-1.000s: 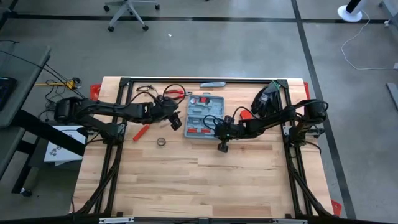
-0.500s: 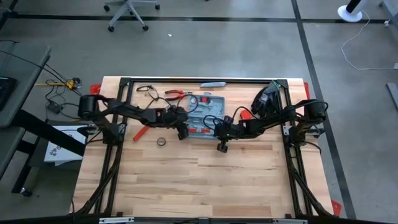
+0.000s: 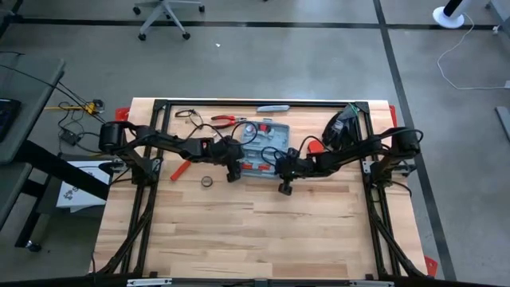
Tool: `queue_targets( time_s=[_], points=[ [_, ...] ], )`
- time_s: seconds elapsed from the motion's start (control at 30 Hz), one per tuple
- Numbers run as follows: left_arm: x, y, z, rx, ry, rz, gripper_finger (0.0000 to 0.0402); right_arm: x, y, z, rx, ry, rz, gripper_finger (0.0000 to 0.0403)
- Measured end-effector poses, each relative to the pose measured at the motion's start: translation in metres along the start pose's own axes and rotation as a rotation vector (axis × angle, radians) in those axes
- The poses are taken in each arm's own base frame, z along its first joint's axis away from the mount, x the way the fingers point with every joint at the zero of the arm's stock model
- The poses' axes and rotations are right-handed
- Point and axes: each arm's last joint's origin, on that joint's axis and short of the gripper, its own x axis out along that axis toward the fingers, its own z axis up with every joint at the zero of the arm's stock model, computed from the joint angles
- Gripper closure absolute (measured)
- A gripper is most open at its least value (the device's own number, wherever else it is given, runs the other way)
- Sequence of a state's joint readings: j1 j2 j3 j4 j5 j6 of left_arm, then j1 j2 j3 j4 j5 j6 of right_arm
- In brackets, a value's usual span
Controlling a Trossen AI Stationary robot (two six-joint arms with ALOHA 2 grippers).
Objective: Prefit tool cases
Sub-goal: Remove the left orange multi-bit set from the gray tool case
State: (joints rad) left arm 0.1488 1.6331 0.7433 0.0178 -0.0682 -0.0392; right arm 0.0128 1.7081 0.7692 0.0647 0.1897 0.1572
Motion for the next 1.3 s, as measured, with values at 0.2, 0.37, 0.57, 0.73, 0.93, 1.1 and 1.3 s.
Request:
queue_targets(
  time_s=[0.2,0.37,0.57,0.73,0.93,1.1,1.3],
  points=[
    [0.002,-0.009,-0.006,-0.035,0.045,-0.102,0.0284,-0.021,-0.003,0.013,-0.012,-0.072,-0.018,0.0403],
    [0.001,-0.022,-0.007,-0.009,0.042,-0.18,0.0284,-0.039,-0.011,0.023,-0.037,-0.131,-0.06,0.0403],
    [-0.002,-0.033,-0.003,0.042,-0.012,-0.218,0.0284,-0.049,-0.021,0.027,-0.015,-0.142,-0.078,0.0403],
    [-0.003,-0.032,0.004,0.029,-0.078,-0.208,0.0284,-0.049,-0.02,0.025,-0.021,-0.126,-0.073,0.0403],
    [-0.006,-0.033,0.012,0.013,-0.152,-0.216,0.0284,-0.051,-0.013,0.021,-0.029,-0.092,-0.044,0.0403],
    [-0.021,-0.031,0.016,0.011,-0.167,-0.202,0.0284,-0.075,-0.002,0.022,-0.056,-0.114,-0.002,0.0403],
    [-0.059,-0.026,0.026,0.015,-0.244,-0.094,0.0284,-0.111,0.001,0.024,-0.059,-0.175,0.032,0.0403]
  ],
)
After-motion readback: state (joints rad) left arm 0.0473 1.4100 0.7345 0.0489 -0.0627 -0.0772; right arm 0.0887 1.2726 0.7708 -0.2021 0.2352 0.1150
